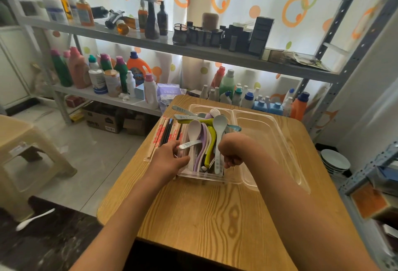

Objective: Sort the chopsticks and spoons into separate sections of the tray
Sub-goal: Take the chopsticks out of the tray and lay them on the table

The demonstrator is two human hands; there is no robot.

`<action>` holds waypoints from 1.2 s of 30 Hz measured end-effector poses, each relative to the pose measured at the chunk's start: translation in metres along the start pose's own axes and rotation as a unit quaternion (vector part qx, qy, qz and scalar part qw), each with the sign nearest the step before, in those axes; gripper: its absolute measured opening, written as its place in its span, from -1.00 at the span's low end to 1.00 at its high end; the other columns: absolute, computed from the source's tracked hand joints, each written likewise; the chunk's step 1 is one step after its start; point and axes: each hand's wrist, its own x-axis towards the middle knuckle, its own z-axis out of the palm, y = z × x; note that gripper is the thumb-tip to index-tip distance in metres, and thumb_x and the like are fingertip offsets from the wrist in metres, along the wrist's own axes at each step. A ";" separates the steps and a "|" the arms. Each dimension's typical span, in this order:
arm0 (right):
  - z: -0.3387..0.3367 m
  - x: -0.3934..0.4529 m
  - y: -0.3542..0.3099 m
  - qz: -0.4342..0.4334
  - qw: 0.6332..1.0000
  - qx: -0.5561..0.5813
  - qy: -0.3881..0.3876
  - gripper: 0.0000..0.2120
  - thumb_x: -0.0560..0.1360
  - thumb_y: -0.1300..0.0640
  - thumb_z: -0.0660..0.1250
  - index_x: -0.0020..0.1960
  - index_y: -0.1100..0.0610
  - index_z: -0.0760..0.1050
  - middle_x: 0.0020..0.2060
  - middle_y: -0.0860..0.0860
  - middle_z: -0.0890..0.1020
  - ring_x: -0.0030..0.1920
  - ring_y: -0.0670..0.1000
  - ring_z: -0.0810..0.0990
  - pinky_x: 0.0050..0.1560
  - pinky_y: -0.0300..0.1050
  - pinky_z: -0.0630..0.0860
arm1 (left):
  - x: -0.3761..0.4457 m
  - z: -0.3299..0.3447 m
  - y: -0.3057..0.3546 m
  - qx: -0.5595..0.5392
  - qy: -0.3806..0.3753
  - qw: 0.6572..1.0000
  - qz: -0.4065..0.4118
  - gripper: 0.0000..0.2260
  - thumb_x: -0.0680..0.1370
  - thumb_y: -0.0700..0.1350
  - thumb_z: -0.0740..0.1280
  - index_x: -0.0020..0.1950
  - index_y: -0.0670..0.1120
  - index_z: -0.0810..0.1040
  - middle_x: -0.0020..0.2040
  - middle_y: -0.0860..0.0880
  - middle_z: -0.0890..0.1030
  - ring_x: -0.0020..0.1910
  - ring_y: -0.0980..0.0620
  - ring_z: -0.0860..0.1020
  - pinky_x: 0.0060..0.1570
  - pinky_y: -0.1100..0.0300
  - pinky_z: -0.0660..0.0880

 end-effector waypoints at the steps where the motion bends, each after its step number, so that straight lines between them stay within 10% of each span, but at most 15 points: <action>1: 0.000 -0.004 0.002 -0.005 1.000 -0.020 0.015 -0.84 0.60 0.29 0.16 -0.14 0.30 0.43 -0.34 0.15 0.58 -0.52 -0.05 0.50 -0.54 -0.24 0.42 | 0.000 0.000 0.000 0.000 0.001 1.000 0.000 -0.52 0.51 -0.16 0.42 0.41 -0.06 0.40 -0.13 0.09 0.48 -0.18 0.16 0.50 -0.29 0.33 0.45; 7: 0.022 0.001 -0.006 -0.054 0.995 -0.069 0.038 -0.84 0.61 0.21 0.22 0.11 0.28 0.50 -0.07 0.15 0.61 0.03 0.10 0.65 0.17 -0.01 0.58 | 0.001 0.000 -0.001 0.006 0.002 1.000 0.003 -0.53 0.51 -0.16 0.43 0.40 -0.06 0.41 -0.12 0.10 0.48 -0.18 0.16 0.49 -0.31 0.34 0.43; 12: 0.019 0.008 -0.005 0.006 1.000 0.018 -0.007 -0.86 0.61 0.23 0.19 -0.07 0.26 0.46 -0.29 0.13 0.50 -0.35 0.01 0.50 -0.27 -0.18 0.53 | 0.002 0.000 0.000 0.004 -0.003 1.000 0.004 -0.53 0.49 -0.16 0.44 0.38 -0.06 0.42 -0.13 0.14 0.46 -0.18 0.20 0.48 -0.29 0.35 0.43; 19: 0.023 0.002 -0.006 -0.004 0.999 -0.022 0.028 -0.78 0.61 0.26 0.20 -0.20 0.26 0.42 -0.29 0.14 0.53 -0.20 0.07 0.62 -0.08 -0.12 0.60 | 0.005 -0.001 -0.003 0.004 -0.006 1.000 0.005 -0.59 0.47 -0.15 0.46 0.30 -0.05 0.49 -0.11 0.07 0.52 -0.16 0.16 0.51 -0.26 0.30 0.45; 25: 0.023 -0.005 -0.009 -0.021 0.998 -0.050 0.027 -0.82 0.62 0.26 0.20 0.15 0.30 0.51 0.00 0.18 0.64 0.06 0.12 0.67 0.16 -0.01 0.59 | 0.005 -0.002 -0.004 -0.003 -0.007 1.000 0.009 -0.63 0.47 -0.15 0.46 0.25 -0.03 0.49 -0.11 0.09 0.52 -0.16 0.18 0.52 -0.27 0.32 0.45; 29: 0.021 -0.006 -0.009 -0.010 0.999 -0.035 0.001 -0.81 0.62 0.22 0.23 0.14 0.31 0.52 -0.21 0.14 0.58 0.04 0.11 0.67 0.17 0.00 0.59 | 0.004 -0.001 -0.004 -0.007 -0.005 1.000 0.010 -0.61 0.48 -0.16 0.45 0.29 -0.04 0.47 -0.12 0.12 0.50 -0.17 0.20 0.50 -0.30 0.35 0.41; 36: 0.024 -0.006 -0.008 -0.032 0.997 -0.069 0.026 -0.74 0.63 0.25 0.20 0.29 0.27 0.47 0.22 0.17 0.56 0.30 0.12 0.54 0.35 0.01 0.45 | 0.005 0.000 -0.007 -0.012 -0.006 1.000 0.007 -0.56 0.48 -0.16 0.45 0.33 -0.05 0.45 -0.12 0.14 0.48 -0.16 0.22 0.49 -0.30 0.36 0.40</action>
